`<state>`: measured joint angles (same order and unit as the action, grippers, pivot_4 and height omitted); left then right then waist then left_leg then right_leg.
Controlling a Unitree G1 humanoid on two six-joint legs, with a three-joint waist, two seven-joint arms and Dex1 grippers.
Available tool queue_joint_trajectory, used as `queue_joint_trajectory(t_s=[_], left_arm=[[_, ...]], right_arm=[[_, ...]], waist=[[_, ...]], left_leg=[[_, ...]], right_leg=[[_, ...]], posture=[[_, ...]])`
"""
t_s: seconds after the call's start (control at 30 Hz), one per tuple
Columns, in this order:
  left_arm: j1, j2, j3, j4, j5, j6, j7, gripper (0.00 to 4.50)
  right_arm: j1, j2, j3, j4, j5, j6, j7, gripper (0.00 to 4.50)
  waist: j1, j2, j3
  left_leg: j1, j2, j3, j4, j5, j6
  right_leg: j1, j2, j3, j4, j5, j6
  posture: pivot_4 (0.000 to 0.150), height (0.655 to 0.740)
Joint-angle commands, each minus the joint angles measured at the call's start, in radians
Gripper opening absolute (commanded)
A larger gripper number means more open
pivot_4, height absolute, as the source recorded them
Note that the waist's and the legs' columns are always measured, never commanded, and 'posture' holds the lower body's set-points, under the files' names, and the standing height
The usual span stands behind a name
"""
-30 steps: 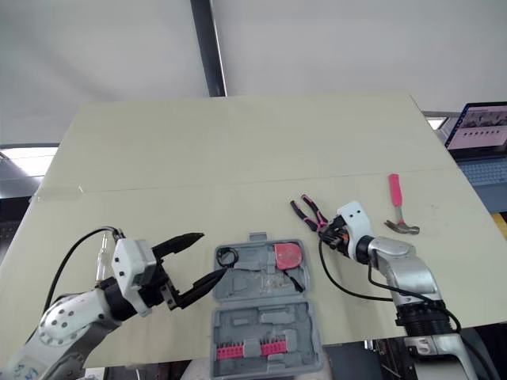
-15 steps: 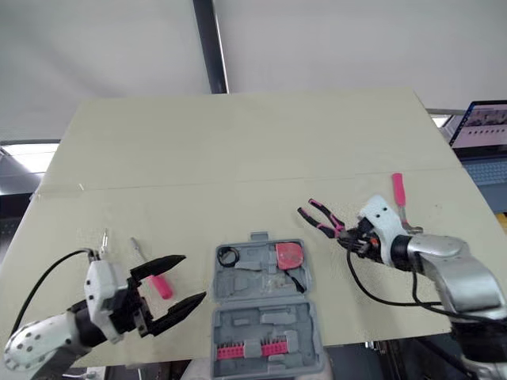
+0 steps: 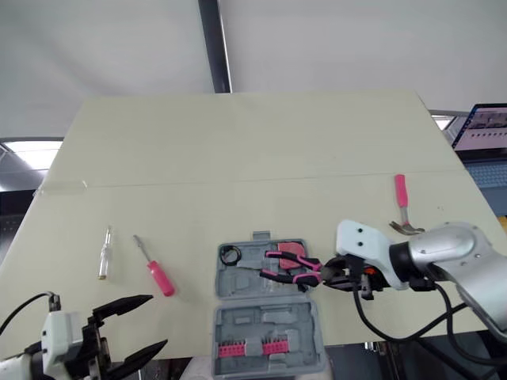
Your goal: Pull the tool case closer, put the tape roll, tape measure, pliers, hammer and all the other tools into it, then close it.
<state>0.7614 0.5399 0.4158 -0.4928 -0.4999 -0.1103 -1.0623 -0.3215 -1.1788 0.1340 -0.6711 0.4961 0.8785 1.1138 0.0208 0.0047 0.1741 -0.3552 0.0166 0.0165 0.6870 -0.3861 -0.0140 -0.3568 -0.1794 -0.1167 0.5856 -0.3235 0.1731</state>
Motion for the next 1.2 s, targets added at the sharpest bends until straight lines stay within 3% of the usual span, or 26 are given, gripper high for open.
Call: queue_joint_trajectory(t_s=[0.03, 0.27, 0.57, 1.2], left_arm=[[0.032, -0.016, 0.017, 0.023, 0.011, -0.067, -0.020, 4.50], [0.047, -0.037, 0.020, 0.057, 0.024, -0.126, -0.005, 4.50], [0.048, -0.055, -0.016, 0.039, 0.052, -0.143, 0.032, 4.50], [0.056, -0.052, -0.059, 0.006, 0.070, -0.140, 0.079, 4.50]], right_arm=[[-0.127, 0.055, 0.109, -0.025, -0.046, 0.026, -0.020, 0.96], [-0.337, 0.166, 0.370, 0.037, -0.194, 0.055, -0.017, 0.96], [-0.462, 0.303, 0.585, 0.142, -0.344, 0.037, -0.004, 0.96], [-0.512, 0.433, 0.668, 0.231, -0.433, 0.050, 0.040, 0.96]], waist=[[-0.003, 0.000, 0.000], [0.001, -0.001, 0.001], [-0.010, -0.002, 0.001], [-0.023, -0.001, 0.001]], left_leg=[[0.000, 0.000, 0.000, 0.000, 0.000, 0.000], [-0.001, 0.000, 0.000, 0.000, 0.000, 0.000], [-0.001, 0.000, 0.000, 0.001, 0.000, 0.000], [-0.001, 0.000, -0.001, 0.001, 0.000, 0.000]], right_leg=[[0.000, 0.000, 0.000, 0.000, 0.000, 0.000], [-0.001, 0.000, 0.000, 0.001, 0.000, 0.000], [-0.002, 0.000, 0.000, 0.002, 0.000, 0.000], [-0.002, 0.000, -0.001, 0.003, 0.000, 0.000]], posture=[[0.150, 0.7400], [0.150, 0.7400], [0.150, 0.7400], [0.150, 0.7400]])
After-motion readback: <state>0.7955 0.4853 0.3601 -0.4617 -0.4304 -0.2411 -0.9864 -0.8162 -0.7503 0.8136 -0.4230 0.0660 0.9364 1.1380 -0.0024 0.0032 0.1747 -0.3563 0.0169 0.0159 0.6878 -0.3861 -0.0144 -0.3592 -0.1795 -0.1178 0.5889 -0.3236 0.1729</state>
